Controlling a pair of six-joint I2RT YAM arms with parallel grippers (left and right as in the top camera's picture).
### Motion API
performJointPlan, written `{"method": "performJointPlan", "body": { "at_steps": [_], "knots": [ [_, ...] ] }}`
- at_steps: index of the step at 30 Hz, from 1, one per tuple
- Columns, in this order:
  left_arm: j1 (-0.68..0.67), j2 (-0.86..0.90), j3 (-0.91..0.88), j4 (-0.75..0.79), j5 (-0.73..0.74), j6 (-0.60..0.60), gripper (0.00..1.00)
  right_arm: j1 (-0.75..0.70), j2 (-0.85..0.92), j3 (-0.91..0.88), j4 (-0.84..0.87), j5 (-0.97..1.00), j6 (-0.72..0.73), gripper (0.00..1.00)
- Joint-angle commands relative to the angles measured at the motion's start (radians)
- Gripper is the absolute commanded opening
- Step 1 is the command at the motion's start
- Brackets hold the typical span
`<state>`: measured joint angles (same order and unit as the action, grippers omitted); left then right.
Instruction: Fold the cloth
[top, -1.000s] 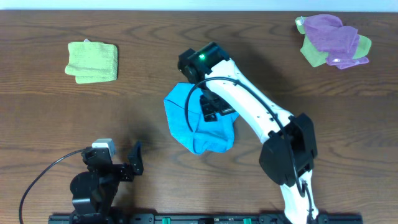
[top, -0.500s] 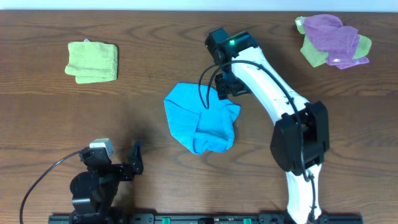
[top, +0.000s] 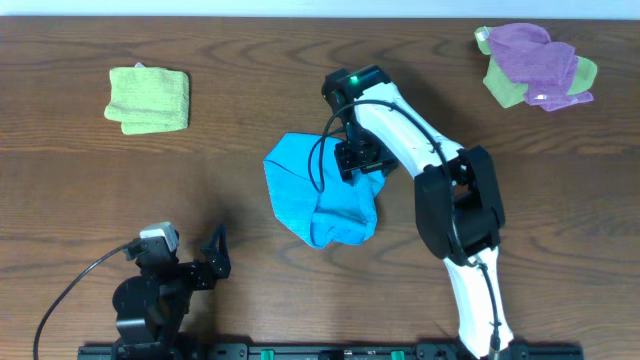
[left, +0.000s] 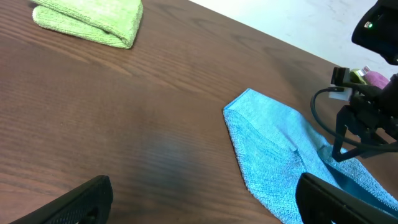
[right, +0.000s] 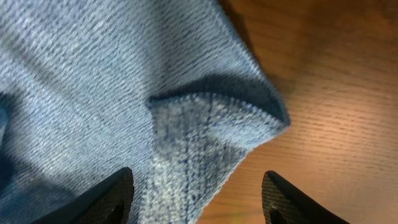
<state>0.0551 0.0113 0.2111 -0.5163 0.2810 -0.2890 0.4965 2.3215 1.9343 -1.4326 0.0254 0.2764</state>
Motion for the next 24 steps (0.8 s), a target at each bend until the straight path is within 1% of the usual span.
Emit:
{"method": "performJointPlan", "body": {
  "at_steps": [1, 9, 10, 11, 15, 18, 19, 24],
  "knots": [
    [-0.003, -0.002, 0.001, 0.0, -0.008, -0.007, 0.95, 0.011, 0.005, -0.005, 0.0, -0.027, -0.012, 0.64],
    [-0.003, -0.002, 0.001, 0.0, -0.023, -0.007, 0.95, 0.012, 0.022, -0.03, 0.001, -0.038, -0.012, 0.59],
    [-0.003, -0.002, 0.001, 0.001, -0.026, -0.007, 0.95, 0.012, 0.023, -0.041, 0.008, -0.038, -0.012, 0.56],
    [-0.003, -0.002, 0.001, 0.0, -0.029, -0.007, 0.95, 0.012, 0.023, -0.052, 0.016, -0.038, -0.012, 0.5],
    [-0.003, -0.002, 0.001, 0.0, -0.029, -0.007, 0.95, 0.011, 0.023, -0.068, 0.031, -0.037, -0.011, 0.22],
    [-0.003, -0.002, 0.001, 0.0, -0.029, -0.007, 0.95, 0.011, 0.023, -0.069, 0.048, -0.037, -0.008, 0.05],
    [-0.003, -0.002, 0.001, 0.001, -0.029, -0.007, 0.95, 0.011, 0.023, -0.069, 0.056, -0.032, -0.009, 0.01],
    [-0.003, -0.002, 0.001, 0.0, -0.029, -0.007, 0.95, 0.009, 0.022, -0.061, 0.114, 0.082, -0.008, 0.01]
  ]
}}
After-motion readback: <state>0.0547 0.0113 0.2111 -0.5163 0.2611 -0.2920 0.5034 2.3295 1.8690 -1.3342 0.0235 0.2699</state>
